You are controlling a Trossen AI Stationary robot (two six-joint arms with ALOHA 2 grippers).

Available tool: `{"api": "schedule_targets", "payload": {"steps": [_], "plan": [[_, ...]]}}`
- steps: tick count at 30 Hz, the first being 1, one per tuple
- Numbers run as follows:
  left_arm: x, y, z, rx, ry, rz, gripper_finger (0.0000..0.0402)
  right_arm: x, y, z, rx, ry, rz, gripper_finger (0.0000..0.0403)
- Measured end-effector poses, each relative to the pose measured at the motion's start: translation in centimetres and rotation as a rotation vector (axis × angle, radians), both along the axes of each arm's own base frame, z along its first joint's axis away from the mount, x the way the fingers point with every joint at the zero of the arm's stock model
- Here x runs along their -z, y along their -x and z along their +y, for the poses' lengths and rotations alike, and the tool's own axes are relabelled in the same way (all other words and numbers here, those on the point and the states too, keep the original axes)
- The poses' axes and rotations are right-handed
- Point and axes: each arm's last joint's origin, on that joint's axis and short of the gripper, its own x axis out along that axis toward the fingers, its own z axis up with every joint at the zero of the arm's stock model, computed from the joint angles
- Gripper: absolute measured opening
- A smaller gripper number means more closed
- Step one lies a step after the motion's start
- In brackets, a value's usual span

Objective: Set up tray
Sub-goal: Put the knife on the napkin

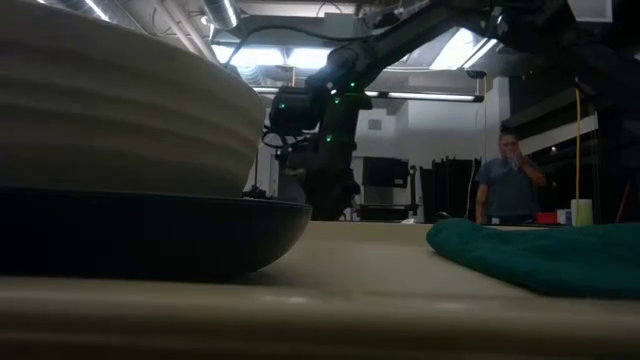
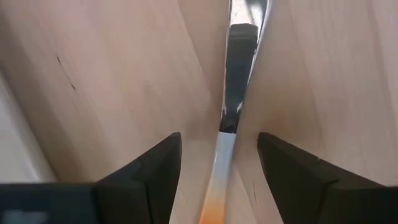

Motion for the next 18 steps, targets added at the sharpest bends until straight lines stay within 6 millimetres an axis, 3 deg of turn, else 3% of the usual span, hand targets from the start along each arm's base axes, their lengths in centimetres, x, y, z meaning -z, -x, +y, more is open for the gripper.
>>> {"api": "schedule_targets", "payload": {"steps": [9, 18], "plan": [[-0.19, 0.16, 0.39, 0.062, 0.026, -0.035, 0.0095, 0.13, 0.10, -0.10, 0.010, 0.084, 0.033, 0.0216], [-0.19, 0.16, 0.45, 0.065, 0.028, -0.037, 0.0094, 0.43, 0.10, 0.28, -0.028, 0.130, 0.065, 0.0168]]}}
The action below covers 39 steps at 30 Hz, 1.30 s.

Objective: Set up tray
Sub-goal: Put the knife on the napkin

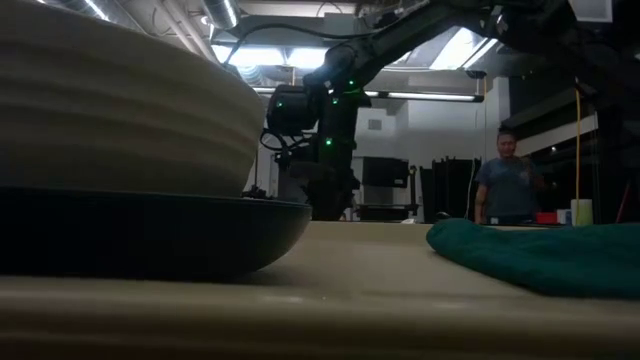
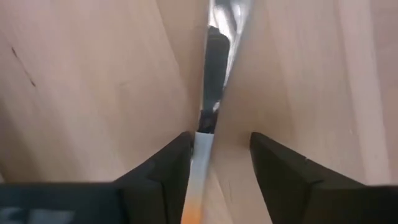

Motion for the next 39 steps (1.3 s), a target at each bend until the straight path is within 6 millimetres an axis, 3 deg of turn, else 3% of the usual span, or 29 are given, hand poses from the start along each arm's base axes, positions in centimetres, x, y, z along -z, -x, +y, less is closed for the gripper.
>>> {"api": "schedule_targets", "payload": {"steps": [10, 20, 30, 39], "plan": [[0.0, 0.0, 0.0, 0.000, 0.000, 0.000, 0.0094, 0.9, -0.3, 1.4, -0.053, -0.019, 0.027, 0.0122], [0.0, 0.0, -0.1, 0.019, 0.008, -0.004, 0.0093, 0.9, -0.2, 1.5, -0.086, -0.036, 0.033, 0.0024], [0.0, 0.0, -0.1, 0.017, 0.014, -0.008, 0.0089, 0.8, 0.0, 1.6, -0.086, -0.050, 0.065, 0.0027], [0.0, 0.0, -0.1, 0.015, 0.020, -0.011, 0.0088, -2.3, -1.0, -0.3, -0.098, -0.005, 0.007, 0.0004]]}}
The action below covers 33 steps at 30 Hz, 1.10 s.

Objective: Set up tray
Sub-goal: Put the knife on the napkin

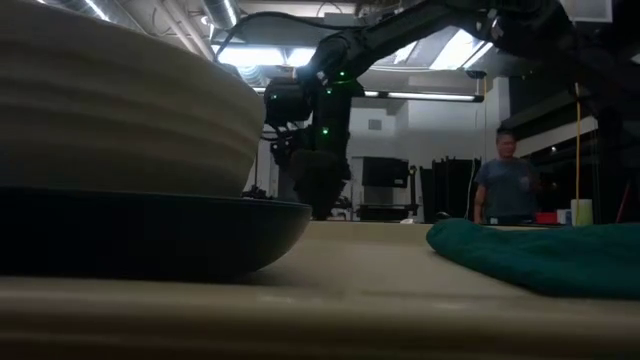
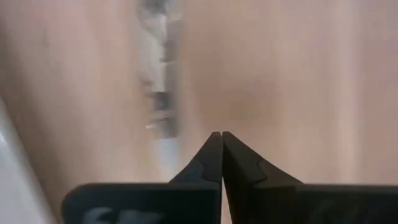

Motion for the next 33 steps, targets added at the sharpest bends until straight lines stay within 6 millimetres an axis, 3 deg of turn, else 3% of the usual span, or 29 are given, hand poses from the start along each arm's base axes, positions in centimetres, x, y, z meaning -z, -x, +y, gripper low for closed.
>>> {"api": "schedule_targets", "payload": {"steps": [5, 12, 23, 28, 33], "plan": [[0.0, 0.0, -0.1, 0.024, 0.011, -0.006, 0.0088, -1.5, 0.0, -1.2, 0.020, 0.020, -0.022, 0.0001], [0.0, -0.1, -0.1, 0.046, 0.023, -0.011, 0.0089, -1.6, 0.4, -1.5, 0.026, -0.016, 0.003, 0.0005], [0.9, -1.2, 1.2, 0.056, 0.031, 0.063, 0.0089, -1.8, 0.7, 0.5, 0.056, -0.308, 0.015, 0.0046], [1.7, -2.3, 2.1, 0.066, 0.048, 0.111, 0.0090, -1.8, 0.2, 1.8, 0.037, -0.307, 0.009, 0.0065], [1.5, -2.0, 2.4, 0.061, 0.013, 0.114, 0.0089, -1.8, 0.0, 3.1, 0.032, -0.215, 0.032, 0.0081]]}}
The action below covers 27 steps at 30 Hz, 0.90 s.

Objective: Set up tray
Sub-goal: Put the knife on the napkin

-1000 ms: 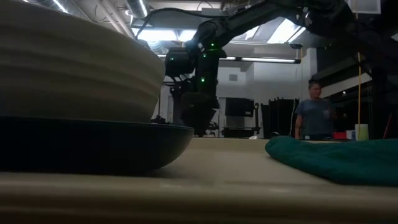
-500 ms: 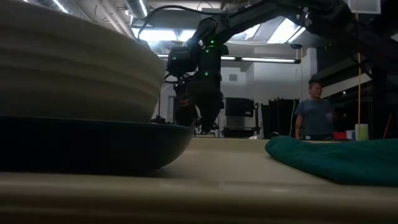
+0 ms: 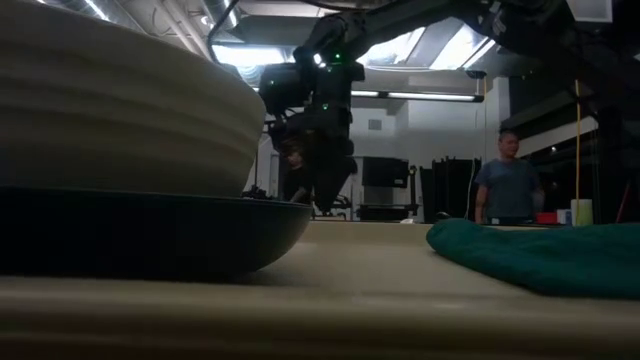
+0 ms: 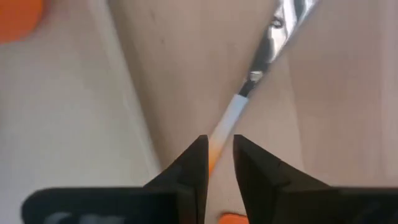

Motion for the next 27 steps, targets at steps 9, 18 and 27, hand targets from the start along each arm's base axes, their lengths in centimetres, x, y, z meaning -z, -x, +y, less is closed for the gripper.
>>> {"api": "schedule_targets", "payload": {"steps": [9, 18, 27], "plan": [[-0.9, 2.2, 0.2, -0.060, -0.117, 0.001, 0.0088, 1.7, 0.3, 1.1, 0.038, 0.001, 0.046, 0.0137], [-1.3, 3.4, 0.8, -0.131, -0.150, -0.011, 0.0088, 4.1, 1.2, 1.4, 0.131, -0.011, 0.097, 0.0179], [-1.3, 3.4, 0.8, -0.094, -0.137, -0.030, 0.0088, 4.5, 1.0, 1.5, 0.132, -0.012, 0.081, 0.0183]]}}
